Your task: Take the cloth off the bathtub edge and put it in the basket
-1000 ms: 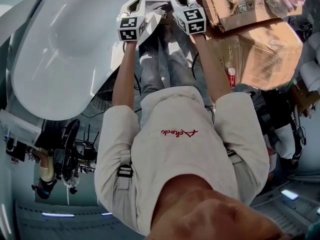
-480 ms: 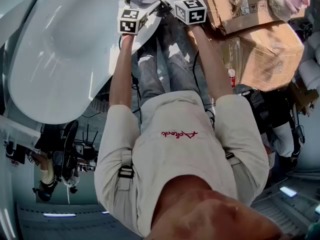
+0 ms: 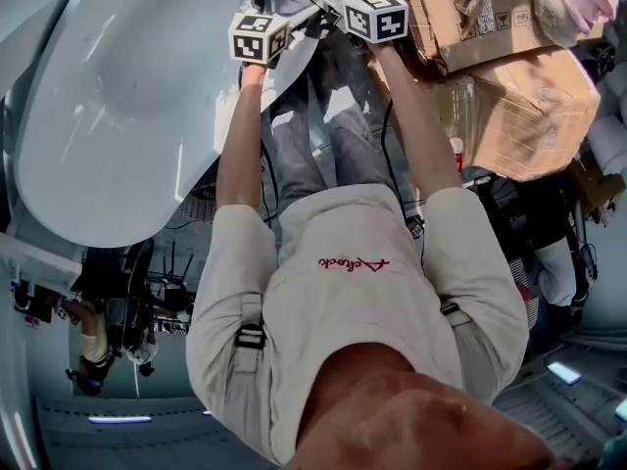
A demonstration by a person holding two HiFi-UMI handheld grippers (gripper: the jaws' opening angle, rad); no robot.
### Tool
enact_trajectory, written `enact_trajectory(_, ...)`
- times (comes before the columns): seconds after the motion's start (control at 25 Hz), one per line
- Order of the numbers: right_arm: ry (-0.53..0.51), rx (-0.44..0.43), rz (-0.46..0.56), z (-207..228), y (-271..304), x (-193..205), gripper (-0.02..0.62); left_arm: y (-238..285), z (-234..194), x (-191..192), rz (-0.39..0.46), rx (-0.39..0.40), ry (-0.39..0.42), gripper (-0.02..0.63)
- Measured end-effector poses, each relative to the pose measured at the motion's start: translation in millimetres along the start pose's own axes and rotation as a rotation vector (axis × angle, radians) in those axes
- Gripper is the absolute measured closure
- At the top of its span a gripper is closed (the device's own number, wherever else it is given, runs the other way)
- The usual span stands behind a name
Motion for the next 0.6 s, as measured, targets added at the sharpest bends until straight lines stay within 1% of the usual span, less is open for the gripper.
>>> enact_trajectory(0.08,0.004,-0.042,-0.004,-6.1,2.7,0.5,0.317,0.5,4.8,0.0,-0.003,0.038,-0.023,0.086)
enact_trajectory(0.16,-0.004,-0.063,-0.01,-10.4,4.0,0.7,0.36,0.7,12.6,-1.5,-0.011,0.092,-0.044,0.13)
enact_trajectory(0.2,-0.008,-0.069,-0.012,-11.4,4.1,0.6,0.376,1.0,16.4,-2.3,-0.015,0.116,-0.047,0.161)
enact_trajectory(0.28,-0.012,-0.075,-0.014,-11.9,3.8,0.6,0.394,1.0,21.3,-3.6,-0.015,0.145,-0.041,0.195)
enact_trajectory(0.44,0.011,-0.078,-0.01,-12.4,-0.3,-1.4,0.437,-5.5,25.6,-6.0,0.015,0.14,-0.023,0.265)
enact_trajectory(0.52,0.018,-0.073,-0.002,-14.1,-3.8,-4.5,0.466,-11.6,27.8,-10.0,0.042,0.137,-0.021,0.334)
enact_trajectory(0.6,-0.002,-0.069,-0.006,-18.4,-6.0,-7.1,0.499,-17.5,29.3,-14.6,0.061,0.131,-0.017,0.39)
Point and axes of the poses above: the fingertips, and each gripper's own axes: y forward along the fingers, z to its right, x out of its underside, the point moved 1 cm from there along -y, backward along the fingers, and after that the axes turned 15 degrees about -x, right-handed, at the moved point
